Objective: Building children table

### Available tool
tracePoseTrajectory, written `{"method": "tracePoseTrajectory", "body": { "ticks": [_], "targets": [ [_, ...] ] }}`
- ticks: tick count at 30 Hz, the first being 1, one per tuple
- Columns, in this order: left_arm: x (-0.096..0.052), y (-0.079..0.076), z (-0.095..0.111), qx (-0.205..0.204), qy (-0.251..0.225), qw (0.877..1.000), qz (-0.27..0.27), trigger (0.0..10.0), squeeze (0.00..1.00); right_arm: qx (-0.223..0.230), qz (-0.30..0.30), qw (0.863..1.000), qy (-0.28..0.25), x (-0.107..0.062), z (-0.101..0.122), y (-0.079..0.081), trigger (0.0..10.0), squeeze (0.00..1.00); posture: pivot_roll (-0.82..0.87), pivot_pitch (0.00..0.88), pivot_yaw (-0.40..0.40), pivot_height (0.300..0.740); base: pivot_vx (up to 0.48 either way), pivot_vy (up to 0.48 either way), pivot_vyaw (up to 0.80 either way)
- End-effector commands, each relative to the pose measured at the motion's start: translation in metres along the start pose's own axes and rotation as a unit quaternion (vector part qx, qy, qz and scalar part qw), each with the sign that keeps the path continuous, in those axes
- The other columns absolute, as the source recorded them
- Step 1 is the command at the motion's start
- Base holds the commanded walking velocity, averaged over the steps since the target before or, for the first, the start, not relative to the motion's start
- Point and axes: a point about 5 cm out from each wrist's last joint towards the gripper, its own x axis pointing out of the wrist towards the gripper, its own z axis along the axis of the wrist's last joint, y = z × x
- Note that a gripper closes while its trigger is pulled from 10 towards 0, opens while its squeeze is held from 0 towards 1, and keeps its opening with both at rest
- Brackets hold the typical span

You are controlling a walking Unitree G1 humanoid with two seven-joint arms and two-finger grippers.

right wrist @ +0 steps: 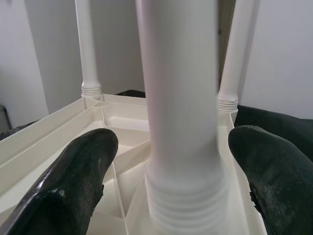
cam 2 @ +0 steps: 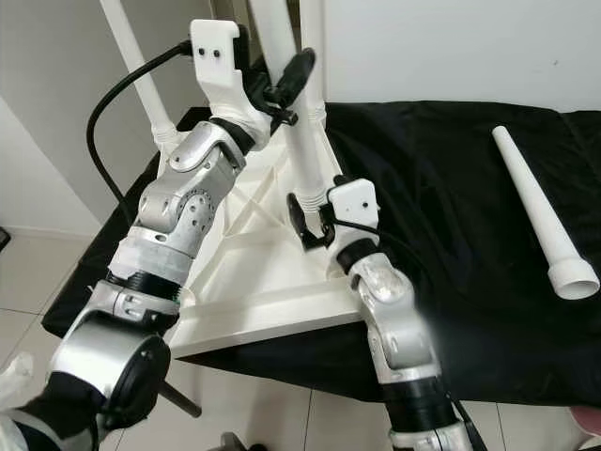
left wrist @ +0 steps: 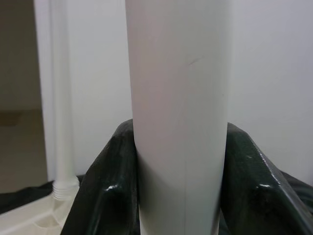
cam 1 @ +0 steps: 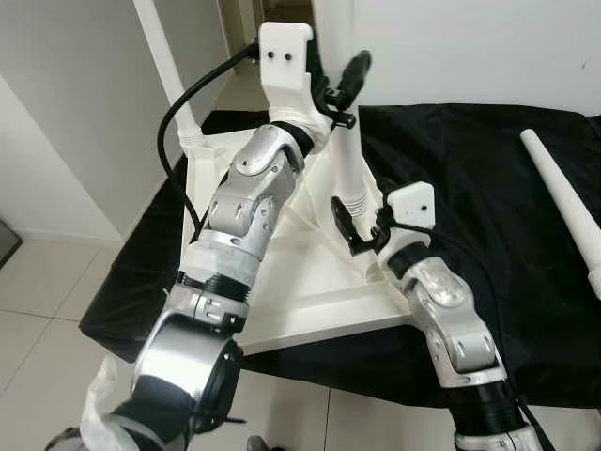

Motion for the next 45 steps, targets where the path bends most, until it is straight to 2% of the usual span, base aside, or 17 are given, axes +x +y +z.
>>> {"method": "tracePoseTrajectory", "body": {
  "ticks": [1, 7, 21, 22, 24, 25, 26, 28, 29, 30, 31, 36, 37, 38, 39, 44, 45],
  "targets": [
    [-0.001, -0.002, 0.003, 0.010, -0.001, 1.000, 0.002, 10.0, 0.00, 0.002, 0.005, 1.000, 0.010, 0.003, -0.003, 0.004, 10.0, 0.00, -0.09, 0.035, 0.106, 0.740, 0.000, 0.000, 0.00],
    [-0.002, -0.017, 0.000, 0.004, -0.001, 1.000, -0.011, 10.0, 0.00, -0.008, -0.008, 1.000, 0.005, 0.015, 0.002, -0.001, 10.0, 0.00, -0.08, 0.036, 0.099, 0.740, 0.000, 0.000, 0.00],
    [-0.005, -0.030, -0.001, 0.004, 0.001, 1.000, -0.020, 10.0, 0.00, -0.022, -0.021, 0.999, 0.009, 0.035, 0.011, -0.009, 10.0, 0.00, -0.08, 0.040, 0.083, 0.740, 0.000, 0.000, 0.00],
    [-0.005, -0.030, -0.001, 0.004, 0.001, 1.000, -0.020, 10.0, 0.00, -0.023, -0.021, 0.999, 0.010, 0.035, 0.011, -0.009, 8.5, 0.00, -0.08, 0.040, 0.083, 0.740, 0.000, 0.000, 0.00],
    [-0.005, -0.030, -0.001, 0.004, 0.001, 1.000, -0.019, 10.0, 0.00, -0.023, -0.022, 0.999, 0.014, 0.036, 0.010, -0.010, 4.8, 0.00, -0.08, 0.041, 0.081, 0.740, 0.000, 0.000, 0.00],
    [-0.005, -0.030, -0.001, 0.004, 0.001, 1.000, -0.019, 10.0, 0.00, -0.023, -0.022, 0.999, 0.014, 0.036, 0.010, -0.010, 4.8, 0.00, -0.08, 0.041, 0.081, 0.740, 0.000, 0.000, 0.00],
    [-0.005, -0.030, -0.001, 0.005, 0.000, 1.000, -0.019, 10.0, 0.00, -0.023, -0.024, 0.999, 0.017, 0.037, 0.010, -0.010, 3.9, 0.00, -0.08, 0.041, 0.079, 0.740, 0.000, 0.000, 0.00],
    [-0.005, -0.030, 0.000, 0.006, 0.000, 1.000, -0.018, 10.0, 0.00, -0.022, -0.025, 0.999, 0.020, 0.037, 0.009, -0.011, 3.9, 0.00, -0.08, 0.041, 0.079, 0.740, 0.000, 0.000, 0.00],
    [-0.005, -0.031, 0.000, 0.006, -0.001, 1.000, -0.018, 10.0, 0.00, -0.021, -0.027, 0.999, 0.026, 0.037, 0.007, -0.011, 0.0, 0.00, -0.08, 0.039, 0.078, 0.740, 0.000, 0.000, 0.00],
    [-0.005, -0.031, 0.001, 0.006, -0.002, 1.000, -0.019, 10.0, 0.00, -0.017, -0.027, 0.999, 0.031, 0.037, 0.006, -0.011, 0.6, 0.00, -0.08, 0.039, 0.078, 0.740, 0.000, 0.000, 0.00],
    [-0.005, -0.032, 0.001, 0.006, -0.003, 1.000, -0.019, 10.0, 0.00, -0.017, -0.026, 0.999, 0.034, 0.036, 0.005, -0.011, 0.0, 0.00, -0.08, 0.039, 0.078, 0.740, 0.000, 0.000, 0.00],
    [-0.005, -0.035, 0.001, 0.007, -0.004, 1.000, -0.022, 10.0, 0.00, -0.016, -0.033, 0.998, 0.041, 0.036, 0.002, -0.011, 0.0, 0.00, -0.08, 0.026, 0.077, 0.740, 0.000, 0.000, 0.00],
    [-0.005, -0.036, 0.001, 0.008, -0.004, 1.000, -0.024, 10.0, 0.00, -0.014, -0.037, 0.998, 0.043, 0.036, 0.001, -0.011, 1.8, 0.00, -0.08, 0.026, 0.077, 0.740, 0.000, 0.000, 0.00],
    [-0.005, -0.037, 0.002, 0.009, -0.004, 1.000, -0.026, 10.0, 0.00, -0.013, -0.040, 0.998, 0.044, 0.037, 0.001, -0.011, 4.9, 0.00, -0.07, 0.027, 0.080, 0.740, 0.000, 0.000, 0.00],
    [-0.005, -0.038, 0.002, 0.012, -0.003, 1.000, -0.029, 10.0, 0.00, -0.010, -0.044, 0.998, 0.045, 0.037, 0.001, -0.011, 10.0, 0.00, -0.07, 0.027, 0.080, 0.740, 0.000, 0.000, 0.00],
    [-0.006, -0.042, 0.002, 0.017, -0.003, 0.999, -0.042, 10.0, 0.00, 0.002, -0.055, 0.998, 0.044, 0.037, 0.002, -0.011, 10.0, 0.00, -0.07, 0.033, 0.086, 0.740, 0.000, 0.000, 0.00],
    [-0.007, -0.044, 0.002, 0.006, -0.005, 0.999, -0.053, 10.0, 0.00, 0.004, -0.057, 0.997, 0.044, 0.038, 0.002, -0.010, 10.0, 0.00, -0.07, 0.035, 0.089, 0.740, 0.000, 0.000, 0.00]
  ]
}}
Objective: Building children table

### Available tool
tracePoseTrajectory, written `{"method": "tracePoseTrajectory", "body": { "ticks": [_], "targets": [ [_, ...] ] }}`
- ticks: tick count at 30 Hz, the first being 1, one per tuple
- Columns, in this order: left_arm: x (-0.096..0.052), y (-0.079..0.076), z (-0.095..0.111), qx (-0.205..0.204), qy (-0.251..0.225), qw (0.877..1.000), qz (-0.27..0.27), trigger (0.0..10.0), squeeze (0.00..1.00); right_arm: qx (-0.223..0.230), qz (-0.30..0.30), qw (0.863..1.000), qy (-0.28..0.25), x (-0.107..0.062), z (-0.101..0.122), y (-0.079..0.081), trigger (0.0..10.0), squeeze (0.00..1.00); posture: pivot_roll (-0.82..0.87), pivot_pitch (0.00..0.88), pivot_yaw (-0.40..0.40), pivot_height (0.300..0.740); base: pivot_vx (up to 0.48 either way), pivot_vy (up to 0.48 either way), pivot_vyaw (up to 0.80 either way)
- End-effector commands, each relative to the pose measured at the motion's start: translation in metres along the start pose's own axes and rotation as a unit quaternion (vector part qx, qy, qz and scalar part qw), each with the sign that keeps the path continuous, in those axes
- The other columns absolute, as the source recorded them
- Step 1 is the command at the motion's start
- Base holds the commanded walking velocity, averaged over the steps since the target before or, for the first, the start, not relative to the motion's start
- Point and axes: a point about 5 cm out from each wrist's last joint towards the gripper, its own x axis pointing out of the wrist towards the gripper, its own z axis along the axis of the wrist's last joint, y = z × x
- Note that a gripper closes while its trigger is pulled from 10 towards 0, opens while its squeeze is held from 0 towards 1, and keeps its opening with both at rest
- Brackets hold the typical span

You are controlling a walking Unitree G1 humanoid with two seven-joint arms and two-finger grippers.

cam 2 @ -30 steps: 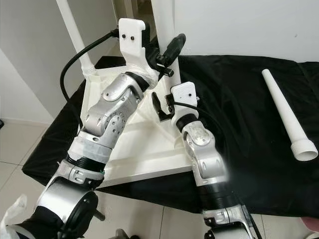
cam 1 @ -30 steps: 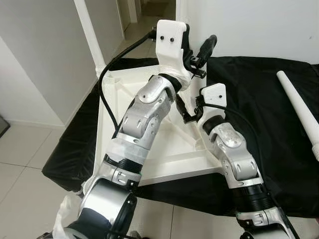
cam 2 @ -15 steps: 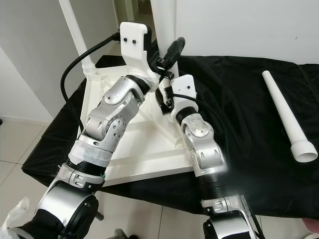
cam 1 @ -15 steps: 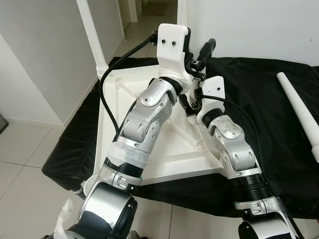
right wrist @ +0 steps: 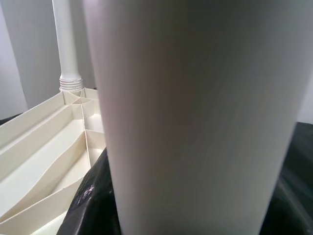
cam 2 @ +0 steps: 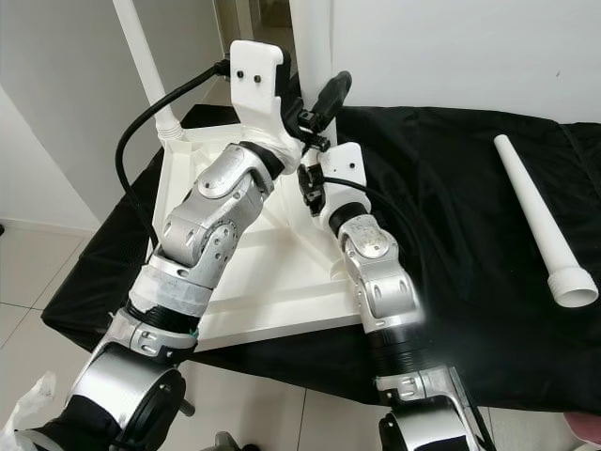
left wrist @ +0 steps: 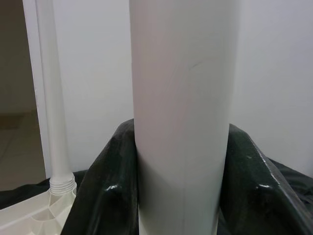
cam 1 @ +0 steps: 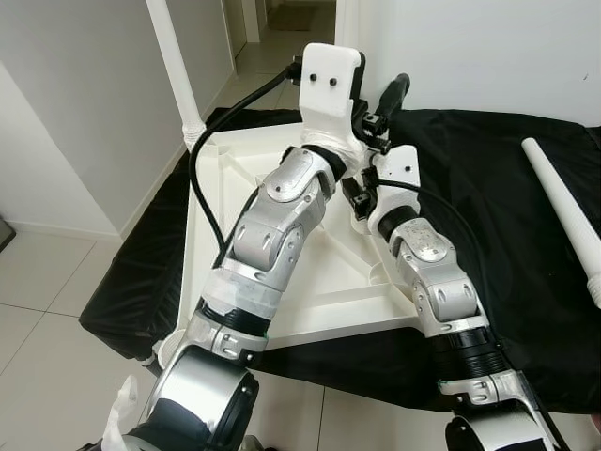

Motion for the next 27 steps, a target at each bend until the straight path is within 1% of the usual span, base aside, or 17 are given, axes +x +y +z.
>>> {"method": "tracePoseTrajectory", "body": {
  "ticks": [1, 2, 3, 7, 8, 9, 10, 11, 14, 15, 17, 21, 22, 23, 24, 25, 27],
  "targets": [
    [-0.001, -0.010, 0.006, -0.011, -0.017, 0.999, -0.031, 10.0, 0.00, 0.013, -0.019, 1.000, 0.012, 0.002, -0.002, -0.004, 10.0, 0.00, -0.07, 0.035, 0.089, 0.740, 0.000, 0.000, 0.00],
    [-0.001, -0.012, 0.006, -0.019, -0.019, 0.999, -0.038, 10.0, 0.12, 0.015, -0.021, 1.000, 0.012, 0.002, -0.002, -0.003, 10.0, 0.00, -0.07, 0.035, 0.089, 0.740, 0.000, 0.000, 0.00],
    [-0.003, -0.013, 0.006, -0.037, -0.022, 0.998, -0.047, 10.0, 1.00, 0.021, -0.023, 0.999, 0.013, 0.002, -0.002, -0.002, 10.0, 0.00, -0.07, 0.036, 0.092, 0.740, 0.000, 0.000, 0.00],
    [-0.003, -0.019, 0.008, -0.027, -0.023, 0.997, -0.064, 10.0, 1.00, 0.035, -0.020, 0.999, 0.013, 0.001, -0.003, 0.000, 10.0, 0.00, -0.07, 0.040, 0.093, 0.740, 0.000, 0.000, 0.00],
    [-0.004, -0.021, 0.009, -0.018, -0.024, 0.997, -0.070, 10.0, 1.00, 0.038, -0.027, 0.999, 0.013, 0.001, -0.003, -0.001, 2.9, 0.00, -0.07, 0.040, 0.093, 0.740, 0.000, 0.000, 0.00],
    [-0.004, -0.021, 0.009, -0.018, -0.024, 0.997, -0.070, 10.0, 1.00, 0.038, -0.027, 0.999, 0.013, 0.001, -0.003, -0.001, 2.9, 0.00, -0.07, 0.040, 0.093, 0.740, 0.000, 0.000, 0.00],
    [-0.004, -0.022, 0.010, -0.019, -0.025, 0.997, -0.072, 10.0, 0.00, 0.043, -0.033, 0.998, 0.013, 0.001, -0.003, -0.002, 4.4, 0.00, -0.07, 0.039, 0.093, 0.740, 0.000, 0.000, 0.00],
    [-0.003, -0.021, 0.012, -0.020, -0.027, 0.997, -0.068, 10.0, 0.00, 0.050, -0.043, 0.998, 0.014, 0.001, -0.003, -0.004, 10.0, 0.00, -0.07, 0.041, 0.093, 0.740, 0.000, 0.000, 0.00],
    [-0.002, -0.019, 0.014, -0.021, -0.029, 0.997, -0.061, 10.0, 0.00, 0.060, -0.056, 0.997, 0.012, 0.002, -0.003, -0.006, 10.0, 0.00, -0.07, 0.041, 0.092, 0.740, 0.000, 0.000, 0.00],
    [-0.001, -0.017, 0.016, -0.029, -0.032, 0.998, -0.056, 10.0, 0.00, 0.065, -0.063, 0.996, 0.011, 0.003, -0.002, -0.008, 10.0, 0.00, -0.07, 0.040, 0.090, 0.740, 0.000, 0.000, 0.00],
    [-0.001, -0.009, 0.024, -0.068, -0.052, 0.996, -0.038, 10.0, 0.00, 0.083, -0.087, 0.993, 0.010, 0.003, -0.001, -0.011, 10.0, 0.00, -0.07, 0.042, 0.088, 0.740, 0.000, 0.000, 0.00],
    [-0.004, -0.004, 0.028, -0.086, -0.059, 0.994, -0.030, 10.0, 0.00, 0.096, -0.104, 0.990, 0.010, 0.003, -0.002, -0.014, 10.0, 0.00, -0.07, 0.042, 0.084, 0.740, 0.000, 0.000, 0.00],
    [-0.007, 0.000, 0.027, -0.080, -0.058, 0.995, -0.026, 10.0, 0.00, 0.103, -0.122, 0.987, 0.004, 0.002, -0.002, -0.016, 10.0, 0.00, -0.07, 0.042, 0.082, 0.740, 0.000, 0.000, 0.00],
    [-0.012, 0.003, 0.023, -0.061, -0.048, 0.997, -0.025, 10.0, 0.00, 0.112, -0.137, 0.984, -0.007, 0.001, -0.001, -0.018, 10.0, 0.00, -0.07, 0.042, 0.083, 0.740, 0.000, 0.000, 0.00],
    [-0.012, 0.003, 0.023, -0.061, -0.048, 0.997, -0.025, 10.0, 0.00, 0.112, -0.137, 0.984, -0.007, 0.001, -0.001, -0.018, 10.0, 0.00, -0.07, 0.042, 0.083, 0.740, 0.000, 0.000, 0.00],
    [-0.021, 0.005, 0.015, -0.032, -0.030, 0.999, -0.027, 10.0, 0.00, 0.119, -0.150, 0.981, -0.022, -0.002, 0.001, -0.019, 10.0, 0.00, -0.06, 0.045, 0.088, 0.740, 0.000, 0.000, 0.00],
    [-0.025, 0.005, 0.012, -0.025, -0.022, 0.999, -0.026, 10.0, 0.00, 0.114, -0.151, 0.981, -0.029, -0.003, 0.002, -0.019, 10.0, 0.00, -0.06, 0.046, 0.090, 0.740, 0.000, 0.000, 0.00]
  ]
}}
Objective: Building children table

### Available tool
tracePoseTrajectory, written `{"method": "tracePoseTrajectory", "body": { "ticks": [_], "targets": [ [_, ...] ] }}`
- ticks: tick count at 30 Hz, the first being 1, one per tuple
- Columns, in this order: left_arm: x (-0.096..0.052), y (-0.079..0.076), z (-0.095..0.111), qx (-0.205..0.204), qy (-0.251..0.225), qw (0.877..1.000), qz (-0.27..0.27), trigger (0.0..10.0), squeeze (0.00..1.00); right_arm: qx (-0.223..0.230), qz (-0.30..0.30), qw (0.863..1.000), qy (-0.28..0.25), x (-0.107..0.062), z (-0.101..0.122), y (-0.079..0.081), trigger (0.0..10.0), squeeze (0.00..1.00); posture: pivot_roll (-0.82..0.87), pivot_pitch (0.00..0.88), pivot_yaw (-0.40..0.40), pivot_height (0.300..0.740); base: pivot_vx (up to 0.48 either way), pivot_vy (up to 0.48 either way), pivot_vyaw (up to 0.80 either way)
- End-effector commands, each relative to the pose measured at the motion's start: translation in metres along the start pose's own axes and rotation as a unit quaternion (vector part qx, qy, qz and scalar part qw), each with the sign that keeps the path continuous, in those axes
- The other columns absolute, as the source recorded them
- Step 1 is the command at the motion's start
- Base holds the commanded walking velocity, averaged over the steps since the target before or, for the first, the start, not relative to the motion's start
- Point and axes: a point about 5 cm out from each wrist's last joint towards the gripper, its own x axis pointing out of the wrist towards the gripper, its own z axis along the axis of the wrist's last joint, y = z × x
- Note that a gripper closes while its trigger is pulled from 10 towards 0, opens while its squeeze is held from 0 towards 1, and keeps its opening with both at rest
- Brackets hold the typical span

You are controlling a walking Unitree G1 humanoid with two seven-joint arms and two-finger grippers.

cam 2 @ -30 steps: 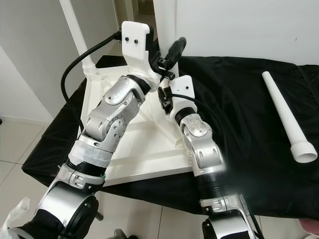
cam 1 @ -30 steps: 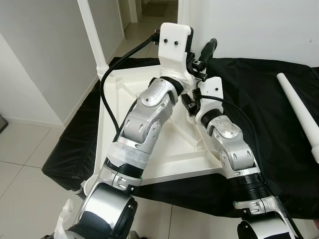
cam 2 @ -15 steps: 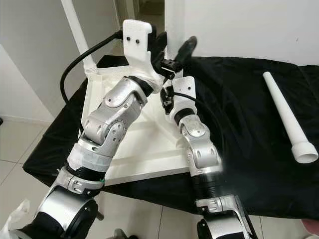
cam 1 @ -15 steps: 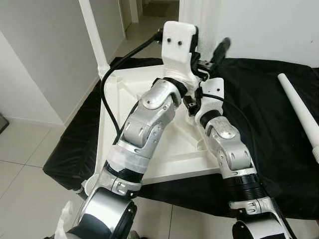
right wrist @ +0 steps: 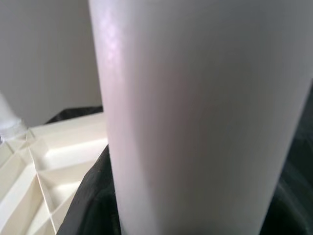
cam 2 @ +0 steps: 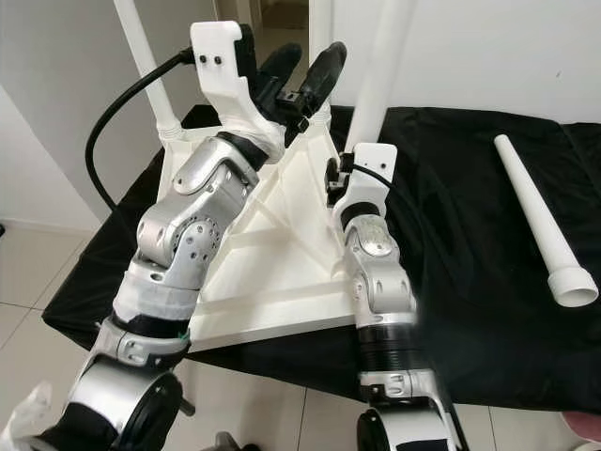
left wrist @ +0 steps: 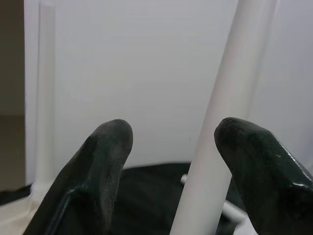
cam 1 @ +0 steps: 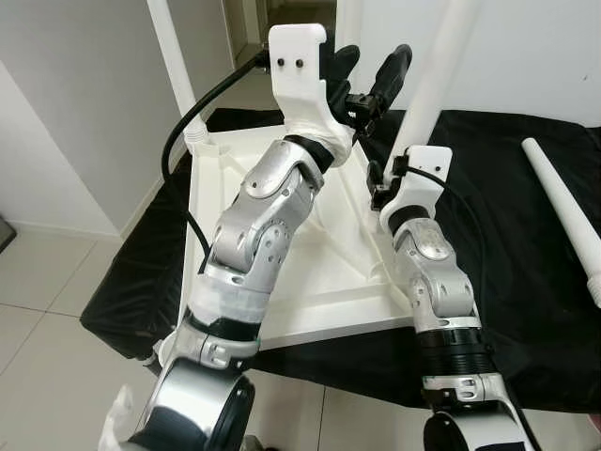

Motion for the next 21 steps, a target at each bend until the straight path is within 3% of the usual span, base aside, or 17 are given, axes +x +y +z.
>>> {"method": "tracePoseTrajectory", "body": {
  "ticks": [1, 9, 16, 21],
  "targets": [
    [-0.006, -0.002, -0.004, 0.024, 0.015, 0.999, -0.030, 10.0, 0.00, 0.001, -0.001, 1.000, -0.023, -0.003, 0.004, 0.000, 10.0, 0.00, -0.06, 0.048, 0.091, 0.740, 0.000, 0.000, 0.00],
    [-0.041, 0.000, -0.036, 0.054, 0.088, 0.993, -0.053, 10.0, 0.00, -0.013, 0.021, 0.996, -0.085, -0.014, 0.015, 0.002, 10.0, 0.00, -0.06, 0.048, 0.091, 0.740, 0.000, 0.000, 0.00],
    [-0.053, -0.004, -0.050, 0.053, 0.121, 0.989, -0.067, 10.0, 0.00, -0.030, 0.011, 0.995, -0.093, -0.018, 0.019, -0.002, 10.0, 0.00, -0.07, 0.045, 0.095, 0.740, 0.000, 0.000, 0.00],
    [-0.067, -0.005, -0.071, 0.053, 0.163, 0.981, -0.090, 10.0, 0.00, -0.044, -0.007, 0.993, -0.111, -0.021, 0.024, -0.010, 10.0, 0.00, -0.07, 0.042, 0.082, 0.740, 0.000, 0.000, 0.00]
  ]
}}
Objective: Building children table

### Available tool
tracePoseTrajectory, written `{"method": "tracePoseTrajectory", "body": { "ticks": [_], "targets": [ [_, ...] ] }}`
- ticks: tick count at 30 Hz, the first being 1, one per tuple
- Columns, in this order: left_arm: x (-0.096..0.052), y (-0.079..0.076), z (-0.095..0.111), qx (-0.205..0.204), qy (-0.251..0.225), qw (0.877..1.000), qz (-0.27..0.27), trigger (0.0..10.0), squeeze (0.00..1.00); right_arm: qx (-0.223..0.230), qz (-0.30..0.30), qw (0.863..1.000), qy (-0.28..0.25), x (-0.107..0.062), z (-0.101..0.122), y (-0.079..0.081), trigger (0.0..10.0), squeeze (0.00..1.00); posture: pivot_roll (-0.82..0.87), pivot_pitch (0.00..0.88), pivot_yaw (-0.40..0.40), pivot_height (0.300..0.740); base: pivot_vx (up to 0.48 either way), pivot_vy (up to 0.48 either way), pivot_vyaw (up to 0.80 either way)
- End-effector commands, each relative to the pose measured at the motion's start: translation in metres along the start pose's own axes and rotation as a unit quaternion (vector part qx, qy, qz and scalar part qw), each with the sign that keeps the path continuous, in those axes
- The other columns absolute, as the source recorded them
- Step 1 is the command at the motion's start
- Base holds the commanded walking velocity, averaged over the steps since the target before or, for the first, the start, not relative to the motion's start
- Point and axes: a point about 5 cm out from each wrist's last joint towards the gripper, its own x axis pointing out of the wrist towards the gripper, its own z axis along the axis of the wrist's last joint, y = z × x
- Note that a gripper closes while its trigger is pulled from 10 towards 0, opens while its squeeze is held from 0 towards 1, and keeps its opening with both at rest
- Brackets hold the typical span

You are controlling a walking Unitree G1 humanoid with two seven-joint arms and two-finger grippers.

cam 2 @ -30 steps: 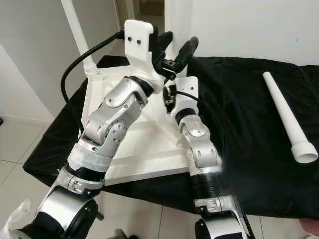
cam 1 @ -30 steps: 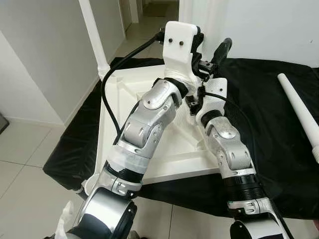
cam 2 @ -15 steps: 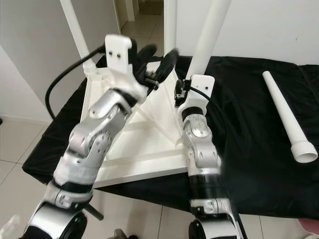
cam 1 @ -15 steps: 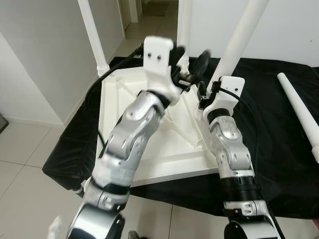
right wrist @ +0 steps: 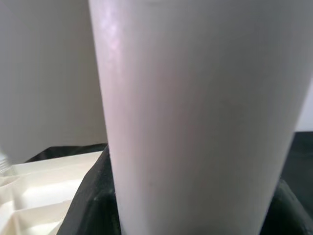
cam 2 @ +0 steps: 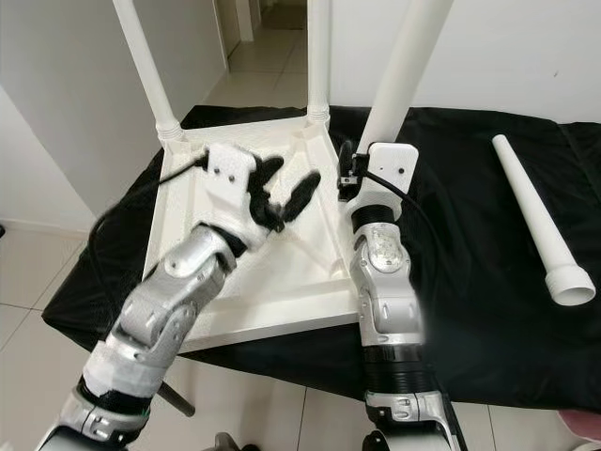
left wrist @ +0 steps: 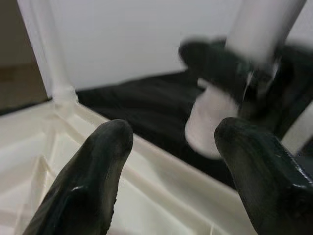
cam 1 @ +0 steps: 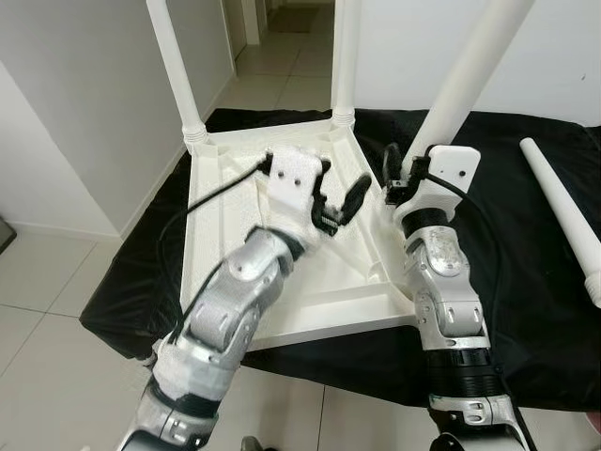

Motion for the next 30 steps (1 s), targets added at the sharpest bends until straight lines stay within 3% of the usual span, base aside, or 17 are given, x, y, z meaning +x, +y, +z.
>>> {"method": "tracePoseTrajectory", "body": {
  "ticks": [1, 5, 8, 15, 20, 24, 27, 30],
  "targets": [
    [-0.001, -0.007, -0.003, 0.012, 0.007, 0.998, -0.065, 10.0, 0.00, 0.000, 0.001, 1.000, -0.017, -0.002, 0.005, -0.001, 10.0, 0.00, -0.07, 0.041, 0.080, 0.740, 0.000, 0.000, 0.00],
    [-0.007, -0.020, -0.009, -0.012, 0.023, 0.991, -0.129, 10.0, 0.00, -0.008, -0.013, 1.000, -0.015, -0.006, 0.002, -0.014, 10.0, 0.00, -0.08, 0.037, 0.081, 0.740, 0.000, 0.000, 0.00],
    [-0.010, -0.024, -0.013, -0.015, 0.033, 0.989, -0.143, 10.0, 0.00, -0.015, -0.016, 1.000, -0.017, -0.009, 0.002, -0.018, 10.0, 0.00, -0.09, 0.034, 0.086, 0.740, 0.000, 0.000, 0.00],
    [-0.018, -0.033, -0.038, 0.013, 0.093, 0.977, -0.193, 10.0, 0.00, -0.045, -0.022, 0.999, -0.022, -0.018, 0.002, -0.024, 10.0, 0.00, -0.10, 0.009, 0.111, 0.740, 0.000, 0.000, 0.00],
    [-0.017, -0.035, -0.052, 0.005, 0.122, 0.969, -0.213, 10.0, 0.00, -0.055, -0.026, 0.998, -0.014, -0.022, -0.002, -0.026, 10.0, 0.00, -0.12, 0.008, 0.124, 0.740, 0.000, 0.000, 0.00],
    [-0.017, -0.037, -0.061, 0.025, 0.149, 0.961, -0.232, 10.0, 0.00, -0.058, -0.034, 0.998, -0.011, -0.021, -0.002, -0.028, 10.0, 0.00, -0.12, 0.009, 0.123, 0.740, 0.000, 0.000, 0.00],
    [-0.020, -0.039, -0.080, 0.049, 0.199, 0.947, -0.248, 10.0, 0.00, -0.058, -0.036, 0.998, -0.010, -0.020, -0.001, -0.027, 10.0, 0.00, -0.13, 0.013, 0.126, 0.740, 0.000, 0.000, 0.00],
    [-0.020, -0.039, -0.083, 0.058, 0.206, 0.945, -0.246, 10.0, 0.00, -0.059, -0.037, 0.998, -0.010, -0.020, -0.001, -0.027, 10.0, 0.00, -0.13, 0.014, 0.128, 0.740, 0.000, 0.000, 0.00]
  ]
}}
